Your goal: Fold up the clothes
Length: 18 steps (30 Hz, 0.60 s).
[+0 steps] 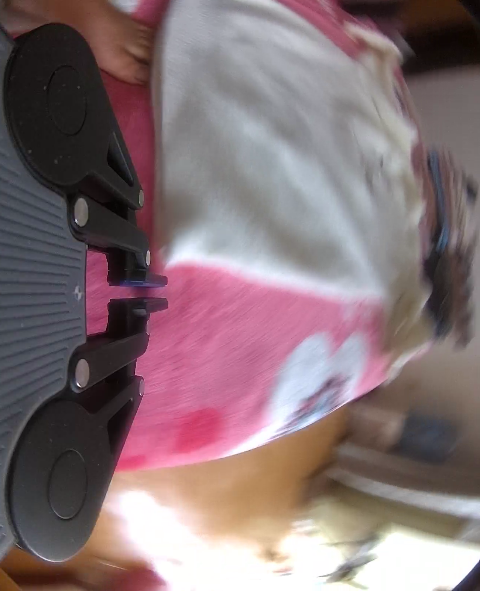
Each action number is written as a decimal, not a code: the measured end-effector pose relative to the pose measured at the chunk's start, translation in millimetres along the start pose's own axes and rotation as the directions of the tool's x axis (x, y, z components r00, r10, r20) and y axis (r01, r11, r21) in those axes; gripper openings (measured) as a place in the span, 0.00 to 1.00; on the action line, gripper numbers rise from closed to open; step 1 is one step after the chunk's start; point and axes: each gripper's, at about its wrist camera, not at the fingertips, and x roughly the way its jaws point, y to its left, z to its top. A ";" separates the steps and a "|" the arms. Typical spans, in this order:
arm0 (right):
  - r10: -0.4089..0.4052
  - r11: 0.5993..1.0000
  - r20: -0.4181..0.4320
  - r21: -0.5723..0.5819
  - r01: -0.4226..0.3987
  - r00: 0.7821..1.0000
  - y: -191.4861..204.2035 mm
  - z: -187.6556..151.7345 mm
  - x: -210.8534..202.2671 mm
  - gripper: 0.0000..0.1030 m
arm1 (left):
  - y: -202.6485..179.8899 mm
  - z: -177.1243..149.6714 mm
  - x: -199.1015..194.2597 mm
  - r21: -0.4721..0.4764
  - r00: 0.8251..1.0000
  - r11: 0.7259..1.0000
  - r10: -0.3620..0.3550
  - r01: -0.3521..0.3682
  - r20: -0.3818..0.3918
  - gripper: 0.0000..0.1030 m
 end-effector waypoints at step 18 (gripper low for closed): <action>0.192 0.961 0.003 -0.201 -0.187 0.981 41.2 34.4 27.5 0.07 | 1.5 -3.9 -5.2 0.020 1.000 1.000 0.010 -0.010 -0.008 0.38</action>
